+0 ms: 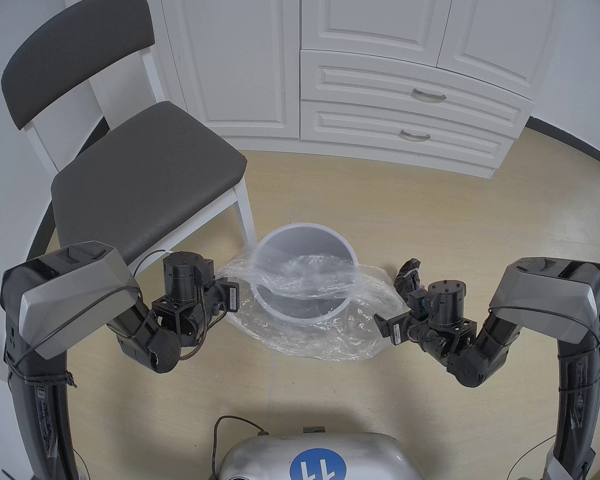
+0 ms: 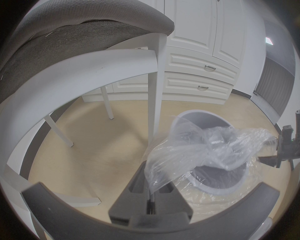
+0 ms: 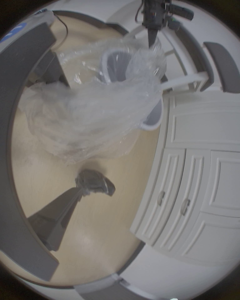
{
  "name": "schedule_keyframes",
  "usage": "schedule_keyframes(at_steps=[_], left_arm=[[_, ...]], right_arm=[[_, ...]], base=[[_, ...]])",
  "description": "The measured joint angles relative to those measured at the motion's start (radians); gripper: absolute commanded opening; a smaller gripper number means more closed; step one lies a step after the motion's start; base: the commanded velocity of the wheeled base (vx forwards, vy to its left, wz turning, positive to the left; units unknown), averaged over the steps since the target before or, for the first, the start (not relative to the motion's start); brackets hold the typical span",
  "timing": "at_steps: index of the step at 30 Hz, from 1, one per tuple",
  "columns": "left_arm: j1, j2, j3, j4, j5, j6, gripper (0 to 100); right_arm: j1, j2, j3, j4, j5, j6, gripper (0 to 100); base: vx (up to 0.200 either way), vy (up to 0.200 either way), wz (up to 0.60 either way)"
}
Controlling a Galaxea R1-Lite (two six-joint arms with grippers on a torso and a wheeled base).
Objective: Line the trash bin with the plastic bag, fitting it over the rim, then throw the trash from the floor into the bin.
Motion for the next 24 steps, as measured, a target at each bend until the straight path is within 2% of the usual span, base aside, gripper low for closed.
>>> schedule_keyframes(at_steps=[3, 8, 12, 14, 17, 19, 24], left_arm=[[0.0, -0.001, 0.001, -0.003, 0.0, 0.0, 0], [-0.001, -0.003, 0.003, -0.004, 0.0, 0.0, 0], [-0.001, -0.006, 0.004, -0.004, 0.0, 0.0, 0], [0.0, -0.006, 0.004, -0.005, 0.0, 0.0, 0], [0.0, -0.006, 0.005, -0.004, 0.0, 0.0, 0], [0.001, -0.007, 0.005, -0.004, 0.0, 0.0, 0], [0.002, -0.006, 0.004, -0.003, 0.0, 0.0, 0]], right_arm=[[-0.026, -0.031, 0.05, 0.001, 0.16, -0.003, 100], [-0.101, -0.078, 0.12, -0.001, 0.466, -0.006, 100], [-0.182, -0.101, 0.154, -0.008, 0.705, -0.007, 100], [-0.227, -0.107, 0.164, -0.011, 0.799, -0.005, 100], [-0.298, -0.111, 0.175, -0.021, 0.919, -0.004, 100], [-0.34, -0.109, 0.18, -0.043, 0.972, -0.002, 100], [-0.403, -0.097, 0.191, -0.091, 1.037, 0.001, 100]], base=[[0.0, 0.0, 0.0], [0.0, 0.0, 0.0], [0.0, 0.0, 0.0], [0.0, 0.0, 0.0], [0.0, 0.0, 0.0], [0.0, 0.0, 0.0], [0.0, 0.0, 0.0]])
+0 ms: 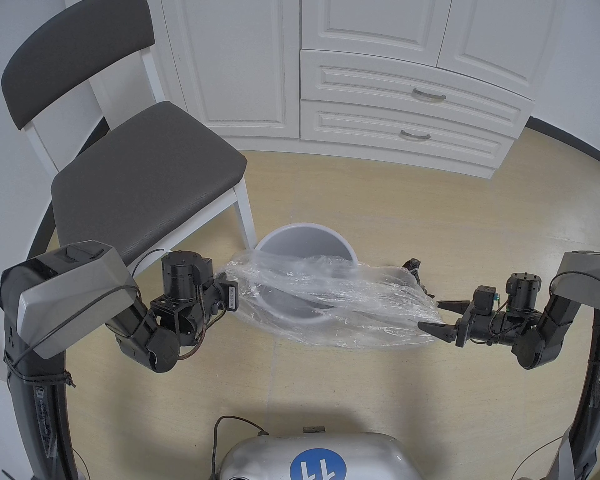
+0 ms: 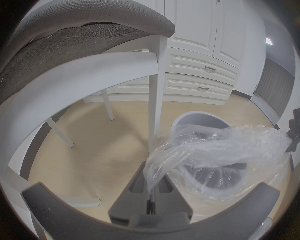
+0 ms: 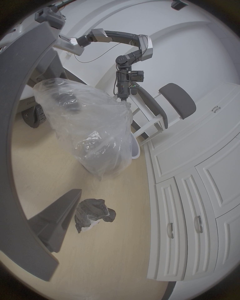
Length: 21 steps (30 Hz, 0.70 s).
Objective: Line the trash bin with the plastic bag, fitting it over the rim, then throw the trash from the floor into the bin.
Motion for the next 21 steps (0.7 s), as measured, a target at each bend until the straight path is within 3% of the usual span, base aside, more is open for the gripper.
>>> schedule_keyframes(at_steps=[21], left_arm=[[0.039, 0.019, -0.005, 0.016, 0.0, 0.054, 0]], right_arm=[[-0.078, 0.027, -0.001, -0.003, 0.132, 0.001, 100]], base=[[0.0, 0.0, 0.0]])
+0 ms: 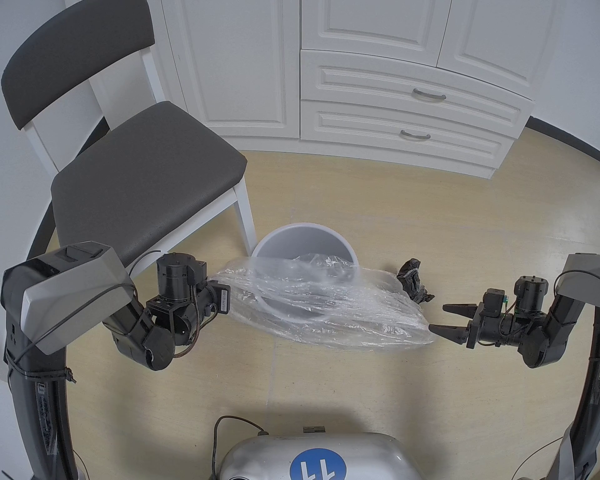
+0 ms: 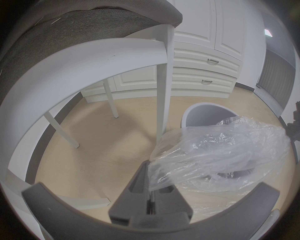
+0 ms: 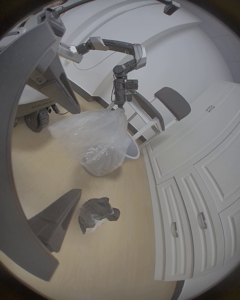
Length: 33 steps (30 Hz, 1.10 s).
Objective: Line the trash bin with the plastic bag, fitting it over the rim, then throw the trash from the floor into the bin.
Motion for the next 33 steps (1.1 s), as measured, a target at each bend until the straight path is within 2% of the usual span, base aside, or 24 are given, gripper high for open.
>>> schedule_keyframes(at_steps=[5, 7, 10, 13, 16, 20, 24, 28, 33], left_arm=[[-0.005, -0.003, 0.006, -0.002, -0.001, 0.0, 0], [-0.008, -0.004, 0.008, -0.004, -0.001, -0.001, 0], [-0.01, -0.007, 0.011, -0.007, 0.0, -0.001, 0], [-0.014, -0.009, 0.014, -0.009, -0.001, -0.001, 0], [-0.014, -0.011, 0.016, -0.011, 0.0, -0.001, 0], [-0.015, -0.011, 0.018, -0.018, -0.003, 0.0, 0], [-0.014, -0.011, 0.021, -0.032, -0.005, 0.001, 0], [-0.014, -0.009, 0.023, -0.039, -0.005, 0.003, 0], [-0.014, -0.007, 0.024, -0.039, -0.003, 0.004, 0]], right_arm=[[0.007, -0.008, -0.001, -0.006, -0.026, 0.008, 100], [0.024, -0.02, 0.002, -0.007, -0.07, 0.014, 100], [0.06, -0.044, 0.008, -0.007, -0.173, 0.03, 100], [0.111, -0.069, 0.011, -0.007, -0.33, 0.042, 100], [0.182, -0.094, 0.014, -0.006, -0.533, 0.048, 100], [0.321, -0.134, 0.022, -0.007, -0.795, 0.044, 100], [0.48, -0.173, 0.044, -0.011, -1.01, 0.006, 100], [0.604, -0.197, 0.087, -0.063, -1.116, -0.064, 100], [0.706, -0.168, 0.136, -0.25, -1.166, -0.134, 100]], base=[[0.0, 0.0, 0.0], [0.0, 0.0, 0.0], [0.0, 0.0, 0.0], [0.0, 0.0, 0.0], [0.0, 0.0, 0.0], [0.0, 0.0, 0.0], [0.0, 0.0, 0.0], [0.0, 0.0, 0.0], [0.0, 0.0, 0.0]])
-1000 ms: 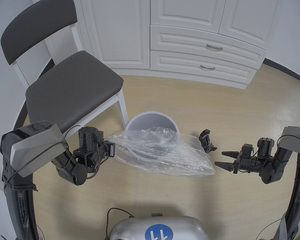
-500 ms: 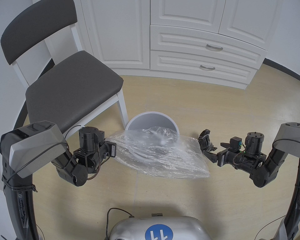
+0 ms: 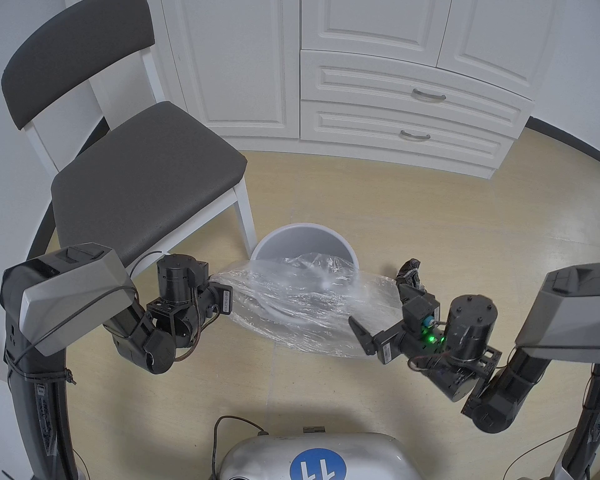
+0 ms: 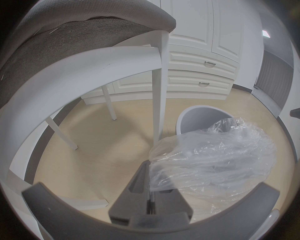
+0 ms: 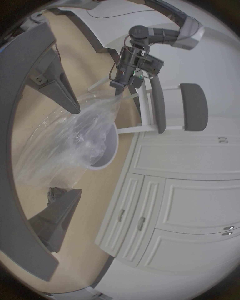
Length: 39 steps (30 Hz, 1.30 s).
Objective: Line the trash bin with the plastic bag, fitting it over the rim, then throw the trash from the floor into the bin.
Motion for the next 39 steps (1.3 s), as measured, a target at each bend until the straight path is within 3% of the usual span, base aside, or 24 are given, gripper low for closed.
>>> schedule_keyframes(at_steps=[7, 8, 15, 23, 39], left_arm=[[0.002, 0.002, 0.0, 0.004, 0.001, 0.002, 0], [0.002, 0.001, 0.0, 0.01, 0.001, 0.002, 100], [0.003, 0.001, 0.001, 0.016, 0.001, 0.001, 100], [0.005, 0.001, 0.002, 0.014, 0.001, 0.002, 100], [0.006, -0.001, 0.003, 0.015, 0.003, 0.002, 100]], right_arm=[[0.081, 0.12, 0.02, -0.046, -0.082, -0.101, 100], [0.09, 0.135, 0.02, -0.046, -0.085, -0.103, 100], [0.127, 0.196, -0.022, -0.046, -0.15, -0.099, 100], [0.168, 0.219, -0.127, -0.047, -0.226, -0.032, 100], [0.168, 0.324, -0.336, -0.047, -0.255, 0.013, 100]], base=[[0.0, 0.0, 0.0], [0.0, 0.0, 0.0], [0.0, 0.0, 0.0], [0.0, 0.0, 0.0], [0.0, 0.0, 0.0]])
